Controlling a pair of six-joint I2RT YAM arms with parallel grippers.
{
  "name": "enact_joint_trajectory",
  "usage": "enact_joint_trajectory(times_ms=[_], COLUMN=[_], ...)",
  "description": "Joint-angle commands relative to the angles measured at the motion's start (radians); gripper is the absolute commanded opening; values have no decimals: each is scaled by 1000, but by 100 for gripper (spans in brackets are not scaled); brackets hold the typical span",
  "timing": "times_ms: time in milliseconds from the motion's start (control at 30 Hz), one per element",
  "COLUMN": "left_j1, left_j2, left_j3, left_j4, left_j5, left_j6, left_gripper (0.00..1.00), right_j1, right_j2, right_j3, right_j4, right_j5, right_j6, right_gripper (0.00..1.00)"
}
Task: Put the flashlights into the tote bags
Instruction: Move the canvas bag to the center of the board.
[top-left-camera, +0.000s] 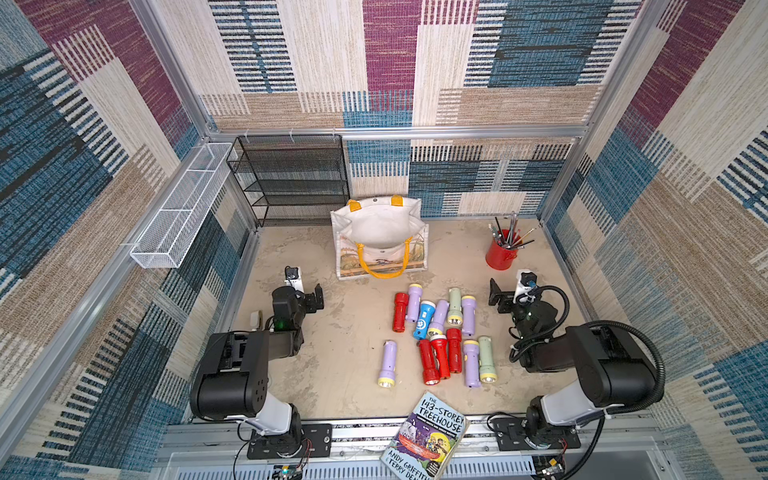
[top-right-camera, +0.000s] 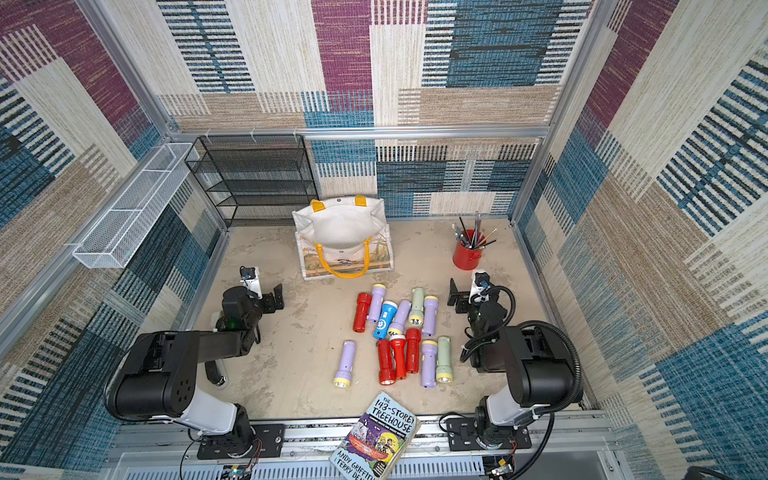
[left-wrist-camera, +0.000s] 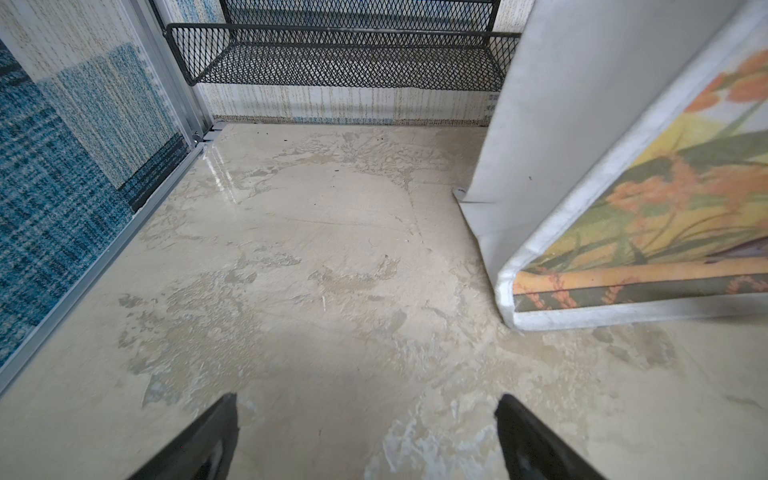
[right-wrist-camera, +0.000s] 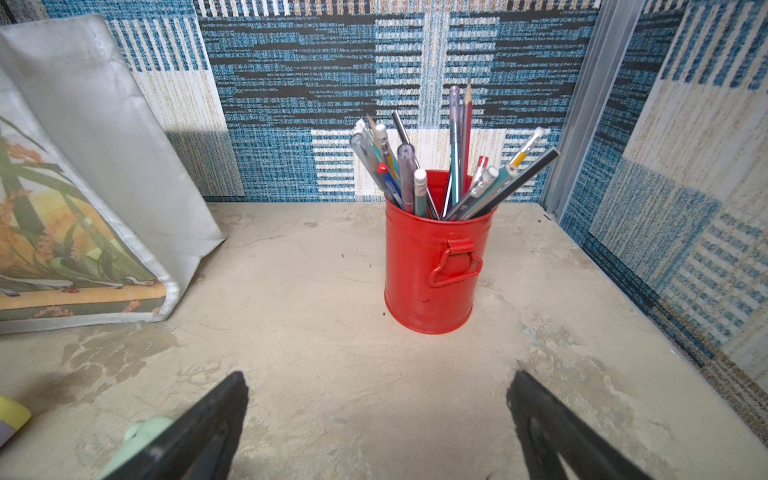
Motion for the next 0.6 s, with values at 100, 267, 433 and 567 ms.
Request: enact_joint_trajectory(times_ms=[100, 267, 433, 567], left_j1=[-1, -1, -2, -2], left_j2=[-8, -106, -182, -195], left_j3=[-5, 10, 95, 251], left_j4=[20, -92, -328, -638], left_j5=[-5, -53, -106, -190], left_j6=[-3, -24, -61, -146], left_gripper=[96, 97, 98, 90], right_j1=[0, 0, 0, 0], right_j2=[-20, -87, -151, -198], right_j3=[16, 187, 200, 262], right_j4=[3, -369, -433, -556], right_j5=[39, 41, 88, 128], right_j6=[16, -8, 3, 47], right_gripper=[99, 99, 99, 99])
